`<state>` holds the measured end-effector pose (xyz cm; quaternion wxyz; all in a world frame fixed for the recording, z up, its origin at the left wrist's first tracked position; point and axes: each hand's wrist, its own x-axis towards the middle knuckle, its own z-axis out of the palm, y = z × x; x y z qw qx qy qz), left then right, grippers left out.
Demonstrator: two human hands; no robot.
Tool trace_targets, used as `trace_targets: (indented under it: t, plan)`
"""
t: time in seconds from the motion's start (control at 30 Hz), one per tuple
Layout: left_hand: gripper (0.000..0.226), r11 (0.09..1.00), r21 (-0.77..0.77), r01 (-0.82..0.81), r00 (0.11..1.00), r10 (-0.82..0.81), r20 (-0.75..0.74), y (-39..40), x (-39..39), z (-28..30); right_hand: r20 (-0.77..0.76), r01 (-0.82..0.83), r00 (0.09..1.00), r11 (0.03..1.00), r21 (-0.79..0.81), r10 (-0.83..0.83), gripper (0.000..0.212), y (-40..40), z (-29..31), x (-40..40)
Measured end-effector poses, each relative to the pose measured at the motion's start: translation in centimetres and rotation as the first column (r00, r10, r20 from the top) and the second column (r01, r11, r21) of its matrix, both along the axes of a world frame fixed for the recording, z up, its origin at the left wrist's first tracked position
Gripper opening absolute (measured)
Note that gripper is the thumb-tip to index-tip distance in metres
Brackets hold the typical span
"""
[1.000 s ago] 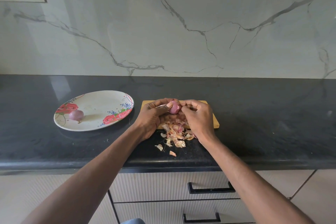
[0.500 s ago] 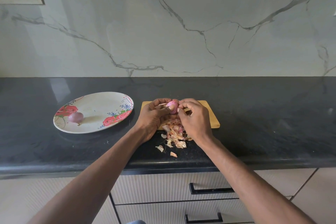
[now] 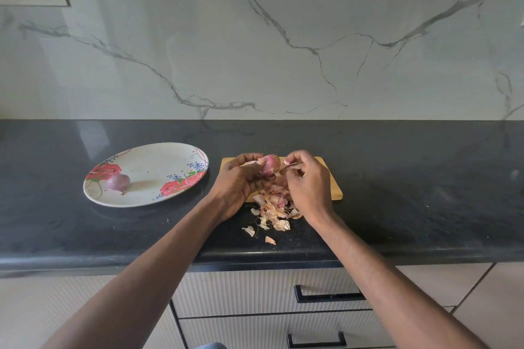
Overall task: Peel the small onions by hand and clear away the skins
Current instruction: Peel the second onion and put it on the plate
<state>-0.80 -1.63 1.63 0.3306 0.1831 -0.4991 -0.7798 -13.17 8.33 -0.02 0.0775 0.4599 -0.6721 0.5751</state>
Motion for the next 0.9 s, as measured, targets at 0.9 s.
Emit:
trace_targets:
  t: [0.9]
  plan:
    - [0.037, 0.996, -0.090, 0.024, 0.999, -0.028, -0.042, 0.44, 0.04, -0.18, 0.256, -0.127, 0.958, 0.992, -0.015, 0.127, 0.011, -0.01, 0.54, 0.25]
